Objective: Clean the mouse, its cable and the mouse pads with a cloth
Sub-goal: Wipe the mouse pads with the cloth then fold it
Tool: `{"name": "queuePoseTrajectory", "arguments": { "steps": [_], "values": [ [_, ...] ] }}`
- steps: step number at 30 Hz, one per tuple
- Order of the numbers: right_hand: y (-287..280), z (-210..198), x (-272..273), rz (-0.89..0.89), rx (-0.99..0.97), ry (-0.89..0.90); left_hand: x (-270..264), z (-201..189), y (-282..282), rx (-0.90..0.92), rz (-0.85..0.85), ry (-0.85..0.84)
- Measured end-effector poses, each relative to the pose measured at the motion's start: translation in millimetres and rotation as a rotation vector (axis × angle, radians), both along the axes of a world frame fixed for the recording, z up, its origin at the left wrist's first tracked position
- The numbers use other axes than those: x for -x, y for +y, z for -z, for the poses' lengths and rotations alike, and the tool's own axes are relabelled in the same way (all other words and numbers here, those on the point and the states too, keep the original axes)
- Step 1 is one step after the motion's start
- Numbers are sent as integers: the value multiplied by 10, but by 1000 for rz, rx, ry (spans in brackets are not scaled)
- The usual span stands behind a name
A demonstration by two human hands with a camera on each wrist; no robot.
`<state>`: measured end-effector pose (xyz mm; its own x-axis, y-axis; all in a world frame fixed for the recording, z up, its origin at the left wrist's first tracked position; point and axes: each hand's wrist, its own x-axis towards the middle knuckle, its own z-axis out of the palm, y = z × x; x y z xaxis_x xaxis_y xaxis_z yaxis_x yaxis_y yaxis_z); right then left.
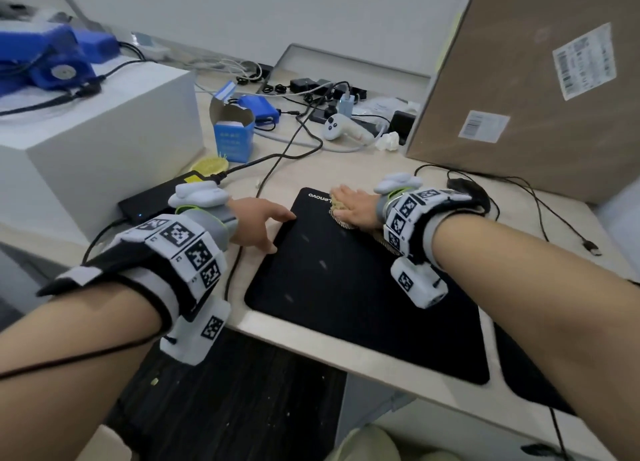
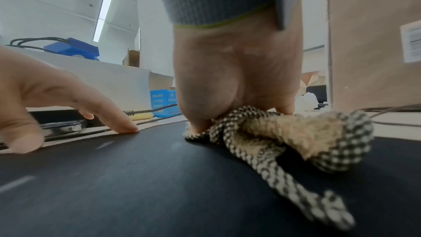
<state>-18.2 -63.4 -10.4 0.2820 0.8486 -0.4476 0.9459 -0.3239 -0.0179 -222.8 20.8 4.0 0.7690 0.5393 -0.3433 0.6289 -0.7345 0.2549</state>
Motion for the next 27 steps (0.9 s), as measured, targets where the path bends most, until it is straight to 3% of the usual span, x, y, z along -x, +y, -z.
{"name": "queuePoseTrajectory", "arguments": {
  "steps": [3, 11, 15, 18, 27],
  "values": [
    [1, 38, 74, 30, -81, -10, -15, -11, -46, -9, 0, -1],
    [-942, -14, 922, -298, -35, -50, 80, -10, -105, 47, 0, -14],
    [-1316, 25, 1194, -402, -57, 22, 101, 6, -66, 83, 7, -13],
    [-1223, -34, 1099, -366, -16, 101, 121, -3, -45, 115, 8, -17],
    [-354, -77, 460, -48, -90, 83, 182, -15, -129, 88, -8, -10]
  ]
}}
